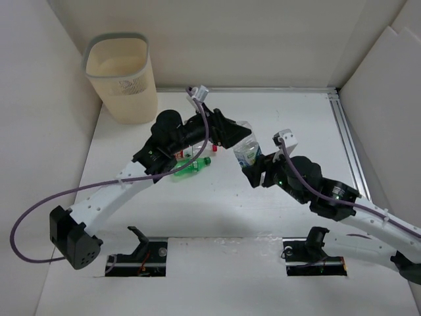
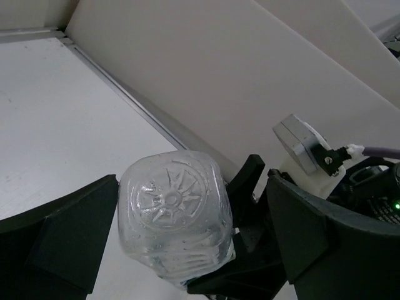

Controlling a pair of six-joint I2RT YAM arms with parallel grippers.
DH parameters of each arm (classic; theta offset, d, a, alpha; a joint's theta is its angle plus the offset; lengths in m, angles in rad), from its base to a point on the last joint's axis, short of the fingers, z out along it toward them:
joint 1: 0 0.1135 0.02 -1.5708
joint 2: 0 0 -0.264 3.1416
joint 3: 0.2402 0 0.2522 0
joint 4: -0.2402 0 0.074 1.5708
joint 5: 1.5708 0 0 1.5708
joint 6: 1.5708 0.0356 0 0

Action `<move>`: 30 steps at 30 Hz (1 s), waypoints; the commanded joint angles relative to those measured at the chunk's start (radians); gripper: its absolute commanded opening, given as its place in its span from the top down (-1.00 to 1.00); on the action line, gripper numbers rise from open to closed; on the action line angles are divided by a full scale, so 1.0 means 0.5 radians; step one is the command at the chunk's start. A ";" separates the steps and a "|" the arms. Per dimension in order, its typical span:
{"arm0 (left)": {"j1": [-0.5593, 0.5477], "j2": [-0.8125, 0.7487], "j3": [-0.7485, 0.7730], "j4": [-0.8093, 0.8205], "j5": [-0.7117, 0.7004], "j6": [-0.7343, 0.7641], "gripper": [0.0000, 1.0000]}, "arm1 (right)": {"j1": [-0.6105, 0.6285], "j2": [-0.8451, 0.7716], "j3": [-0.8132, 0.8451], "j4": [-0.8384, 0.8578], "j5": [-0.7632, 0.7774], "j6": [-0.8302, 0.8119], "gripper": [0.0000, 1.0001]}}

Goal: Put the plastic bottles in the bin

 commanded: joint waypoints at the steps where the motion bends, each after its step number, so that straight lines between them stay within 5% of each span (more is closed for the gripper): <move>1: -0.195 0.115 0.164 0.205 -0.020 0.020 -1.00 | 0.000 -0.035 0.125 0.163 0.141 0.065 1.00; 14: -0.239 0.351 0.159 0.420 0.078 -0.039 -0.96 | -0.019 -0.195 0.079 0.268 0.288 0.022 1.00; 15: -0.239 0.351 0.159 0.420 0.051 -0.039 -0.92 | -0.019 -0.168 0.079 0.268 0.288 0.022 1.00; 17: -0.239 0.351 0.183 0.420 0.050 -0.014 -0.31 | -0.019 -0.143 0.079 0.289 0.239 0.004 1.00; 19: -0.239 0.351 0.254 0.420 0.008 0.004 0.54 | -0.019 -0.143 0.054 0.344 0.239 0.004 0.75; 21: -0.239 0.373 0.303 0.365 -0.011 0.026 1.00 | -0.019 -0.143 0.023 0.421 0.239 0.004 0.25; 22: -0.239 0.394 0.361 0.341 -0.011 0.026 1.00 | -0.019 -0.143 0.002 0.421 0.239 -0.014 -0.73; 23: -0.220 0.394 0.389 0.301 -0.063 0.026 1.00 | -0.019 -0.143 0.002 0.443 0.294 -0.014 -1.00; 30: 0.368 0.495 0.857 -0.104 -0.514 0.099 1.00 | -0.019 -0.189 -0.007 0.197 0.610 0.084 -1.00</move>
